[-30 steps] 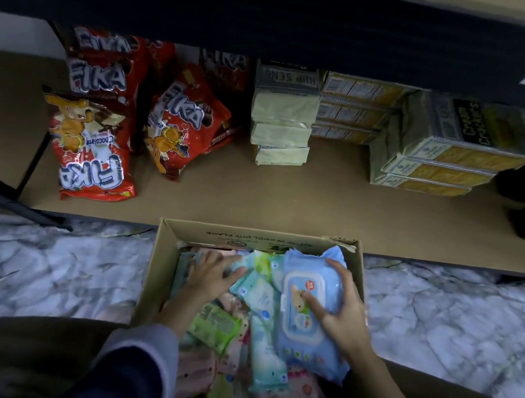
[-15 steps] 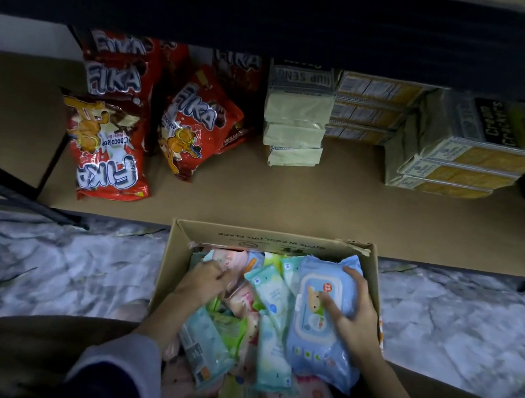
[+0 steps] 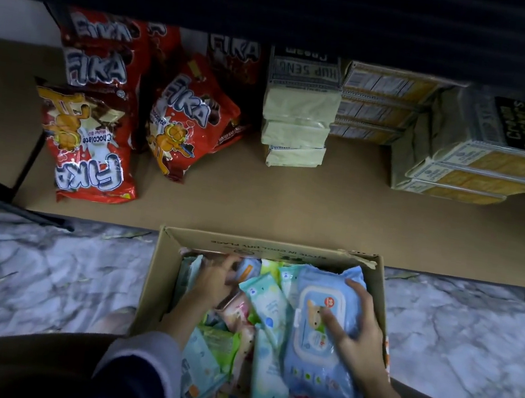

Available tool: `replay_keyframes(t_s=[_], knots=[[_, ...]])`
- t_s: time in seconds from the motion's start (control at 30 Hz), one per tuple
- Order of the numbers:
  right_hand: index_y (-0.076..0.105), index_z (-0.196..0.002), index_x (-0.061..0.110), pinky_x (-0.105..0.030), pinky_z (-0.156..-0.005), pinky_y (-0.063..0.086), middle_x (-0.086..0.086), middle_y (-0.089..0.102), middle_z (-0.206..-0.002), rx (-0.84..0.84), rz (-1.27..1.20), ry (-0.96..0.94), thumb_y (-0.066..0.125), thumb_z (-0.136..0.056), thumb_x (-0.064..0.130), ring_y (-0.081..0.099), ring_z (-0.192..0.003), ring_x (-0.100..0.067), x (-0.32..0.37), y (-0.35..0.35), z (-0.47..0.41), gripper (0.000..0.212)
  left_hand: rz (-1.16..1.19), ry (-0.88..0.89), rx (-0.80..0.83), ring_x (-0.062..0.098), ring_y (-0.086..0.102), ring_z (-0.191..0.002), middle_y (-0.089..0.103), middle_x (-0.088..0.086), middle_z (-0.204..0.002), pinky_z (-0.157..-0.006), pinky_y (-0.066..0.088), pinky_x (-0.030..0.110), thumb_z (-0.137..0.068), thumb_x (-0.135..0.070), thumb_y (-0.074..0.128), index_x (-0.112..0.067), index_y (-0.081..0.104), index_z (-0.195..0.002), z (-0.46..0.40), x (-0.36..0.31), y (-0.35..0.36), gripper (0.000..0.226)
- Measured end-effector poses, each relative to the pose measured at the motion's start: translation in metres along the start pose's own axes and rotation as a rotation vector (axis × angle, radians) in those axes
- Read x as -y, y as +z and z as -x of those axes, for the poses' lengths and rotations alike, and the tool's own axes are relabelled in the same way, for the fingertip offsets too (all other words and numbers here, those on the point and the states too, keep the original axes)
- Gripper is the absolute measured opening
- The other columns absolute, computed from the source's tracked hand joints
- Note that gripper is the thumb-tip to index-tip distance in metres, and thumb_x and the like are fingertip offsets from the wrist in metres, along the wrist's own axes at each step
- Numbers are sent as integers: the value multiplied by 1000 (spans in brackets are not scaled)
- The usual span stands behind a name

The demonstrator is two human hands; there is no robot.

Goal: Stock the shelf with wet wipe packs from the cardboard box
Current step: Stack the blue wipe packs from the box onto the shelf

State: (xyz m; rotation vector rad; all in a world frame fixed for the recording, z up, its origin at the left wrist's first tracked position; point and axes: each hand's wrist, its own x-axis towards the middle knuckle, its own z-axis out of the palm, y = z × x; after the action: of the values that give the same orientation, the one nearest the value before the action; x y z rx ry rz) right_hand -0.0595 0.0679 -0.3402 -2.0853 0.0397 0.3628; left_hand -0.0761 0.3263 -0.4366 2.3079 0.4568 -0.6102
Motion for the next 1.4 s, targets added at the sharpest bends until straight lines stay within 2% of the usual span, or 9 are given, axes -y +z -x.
replay_keyframes(t_s=[0.3,0.4,0.57,0.7,0.83,0.97,1.17,1.3,1.4], knots=[[41,-109,59,-41,-91,50,24,52,-119,3,24,19,73,-75,39,56,-111,-13,1,-1,3,50,358,-17,-33,25,61,-100,68,9,-105,-92,46,33,-71,-23,65,-24,68,-90,-16,6,-1,19],[44,-114,46,-27,-89,43,29,49,-117,-20,44,18,68,-71,41,53,-111,-10,3,2,2,49,414,-53,64,14,57,-110,66,5,-118,-99,42,26,-76,-26,68,-23,67,-105,-28,10,8,29],[43,-118,39,-15,-85,33,15,51,-118,-17,74,26,64,-68,43,45,-105,6,8,3,1,54,161,-97,-3,25,42,-122,56,-8,-129,-97,22,28,-86,-29,54,-44,56,-119,-19,-1,12,36],[44,-116,39,-12,-81,35,15,52,-116,-20,73,33,64,-66,43,47,-103,3,11,2,2,54,270,-46,-135,31,55,-99,66,7,-101,-79,37,26,-73,-27,38,-43,62,-96,-11,0,15,37],[44,-115,39,-21,-84,38,11,53,-116,-20,45,54,70,-67,41,52,-104,-9,11,2,5,55,398,-9,-305,10,47,-60,49,-7,-63,-53,31,20,-73,-21,72,-27,54,-73,17,0,7,19],[45,-117,32,-24,-85,42,8,54,-114,-7,28,46,75,-76,20,56,-103,-13,9,4,11,53,360,29,-424,2,48,-52,48,-5,-59,-62,38,24,-63,-47,62,-33,50,-85,41,5,-7,29],[46,-111,44,-34,-96,46,2,56,-116,49,68,31,78,-72,26,57,-103,-16,1,13,20,54,259,68,-550,8,51,-71,50,-12,-70,-72,23,29,-67,-48,56,-33,51,-94,80,-1,-5,31],[42,-115,46,-28,-92,43,-6,53,-118,89,95,45,77,-72,32,56,-102,-16,0,19,21,57,437,52,-403,27,52,-89,43,4,-101,-85,44,39,-63,-37,72,-10,41,-130,68,3,-22,79],[35,-119,61,-42,-100,44,-4,48,-125,95,39,58,71,-67,56,53,-111,-17,-3,24,23,63,316,20,-203,29,42,-120,37,11,-128,-97,36,35,-65,-20,82,-18,30,-138,59,2,-38,89]])
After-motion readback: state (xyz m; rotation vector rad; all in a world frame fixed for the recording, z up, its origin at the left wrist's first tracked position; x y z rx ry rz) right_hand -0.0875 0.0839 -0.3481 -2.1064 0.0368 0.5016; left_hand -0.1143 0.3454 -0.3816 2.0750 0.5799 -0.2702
